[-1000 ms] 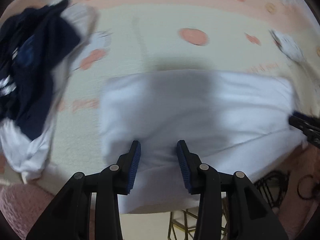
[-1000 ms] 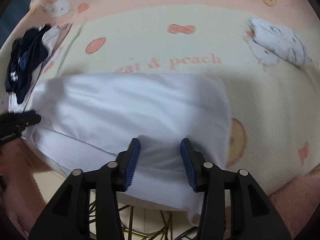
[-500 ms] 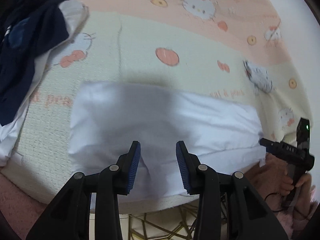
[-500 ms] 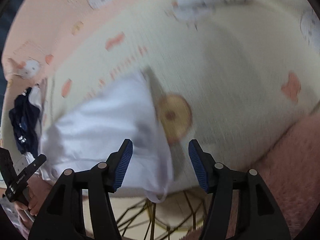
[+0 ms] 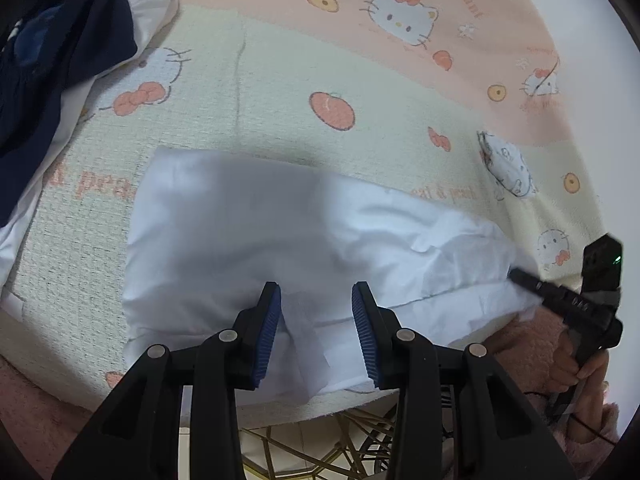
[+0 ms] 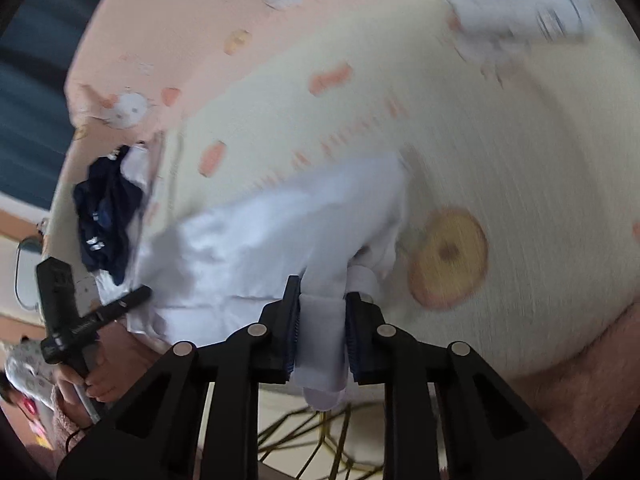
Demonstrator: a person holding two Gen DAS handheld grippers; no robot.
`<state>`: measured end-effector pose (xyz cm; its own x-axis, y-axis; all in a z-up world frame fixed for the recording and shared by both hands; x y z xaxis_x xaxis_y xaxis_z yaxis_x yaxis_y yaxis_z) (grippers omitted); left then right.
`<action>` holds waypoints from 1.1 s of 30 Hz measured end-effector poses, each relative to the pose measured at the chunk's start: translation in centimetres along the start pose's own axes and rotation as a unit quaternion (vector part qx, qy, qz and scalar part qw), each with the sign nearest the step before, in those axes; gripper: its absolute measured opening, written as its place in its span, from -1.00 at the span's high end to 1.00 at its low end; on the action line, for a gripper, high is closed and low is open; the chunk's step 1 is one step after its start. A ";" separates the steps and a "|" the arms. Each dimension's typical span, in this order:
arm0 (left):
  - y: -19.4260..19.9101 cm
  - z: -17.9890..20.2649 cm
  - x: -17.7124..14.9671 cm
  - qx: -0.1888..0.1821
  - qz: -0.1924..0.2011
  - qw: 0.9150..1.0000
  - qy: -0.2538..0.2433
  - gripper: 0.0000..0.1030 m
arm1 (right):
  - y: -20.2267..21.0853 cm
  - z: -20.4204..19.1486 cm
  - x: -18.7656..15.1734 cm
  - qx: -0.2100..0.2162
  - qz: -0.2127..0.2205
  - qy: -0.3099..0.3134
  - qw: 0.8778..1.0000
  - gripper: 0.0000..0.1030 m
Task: Fold clothes
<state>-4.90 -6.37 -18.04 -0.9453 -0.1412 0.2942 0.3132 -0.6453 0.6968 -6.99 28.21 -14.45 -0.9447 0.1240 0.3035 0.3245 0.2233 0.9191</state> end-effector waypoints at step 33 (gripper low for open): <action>-0.4 -0.1 -2.1 -0.116 -0.026 0.988 0.100 0.11 | -4.5 -14.0 -3.2 0.107 -0.066 0.178 0.976 0.63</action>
<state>-3.06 -5.91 -19.02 -0.9661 -0.2331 0.1110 0.2559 -0.8073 0.5318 -6.02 13.25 -16.02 -0.9229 -0.2551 0.2884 0.1646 0.4159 0.8944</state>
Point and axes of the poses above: each gripper's, at about its wrist camera, not at the fingertips, and y roughly against the way its jaws point, z to its right, x to its top, the point moved 4 cm from there along -y, roughly the way its jaws point, and after that the axes turned 15 degrees about -x, right-handed, at the moved point
